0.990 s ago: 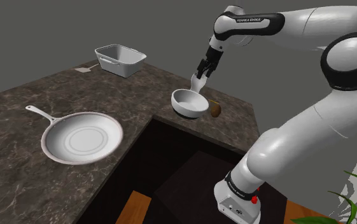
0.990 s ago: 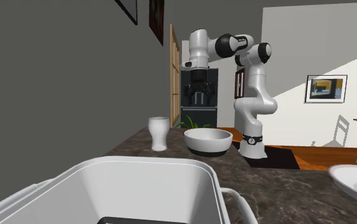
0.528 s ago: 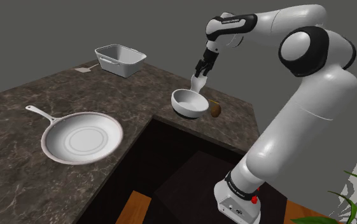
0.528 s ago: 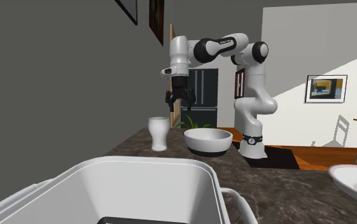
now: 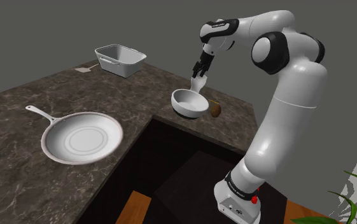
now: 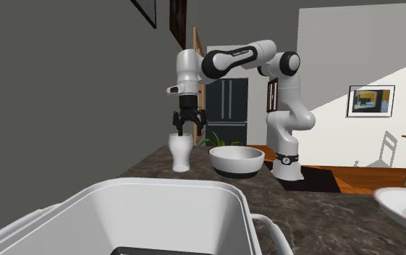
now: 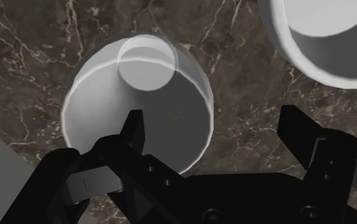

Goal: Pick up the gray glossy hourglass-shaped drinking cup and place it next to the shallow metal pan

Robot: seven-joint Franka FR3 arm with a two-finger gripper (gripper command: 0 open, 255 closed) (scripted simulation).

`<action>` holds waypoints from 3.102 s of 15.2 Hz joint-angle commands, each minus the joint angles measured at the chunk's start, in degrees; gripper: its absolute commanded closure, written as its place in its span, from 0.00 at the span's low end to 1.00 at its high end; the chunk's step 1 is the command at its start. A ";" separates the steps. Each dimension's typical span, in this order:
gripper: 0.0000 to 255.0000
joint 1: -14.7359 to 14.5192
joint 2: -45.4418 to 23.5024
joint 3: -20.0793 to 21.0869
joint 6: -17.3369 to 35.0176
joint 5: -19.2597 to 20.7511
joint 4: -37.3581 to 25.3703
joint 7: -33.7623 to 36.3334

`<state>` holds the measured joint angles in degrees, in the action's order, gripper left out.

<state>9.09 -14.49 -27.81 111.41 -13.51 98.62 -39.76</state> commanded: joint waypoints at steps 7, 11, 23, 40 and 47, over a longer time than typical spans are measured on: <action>0.00 -0.05 -1.30 0.39 3.80 -0.98 2.67 -0.70; 0.00 -0.05 -1.30 0.39 3.80 -0.98 2.67 -0.70; 1.00 -0.07 -1.06 0.33 3.14 -0.79 2.20 -0.53; 1.00 0.15 1.10 -0.32 -8.98 1.05 -8.19 1.68; 1.00 0.64 0.79 -0.50 -14.45 1.07 -13.98 2.23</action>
<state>9.68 -13.72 -28.28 97.64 -12.47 85.33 -37.61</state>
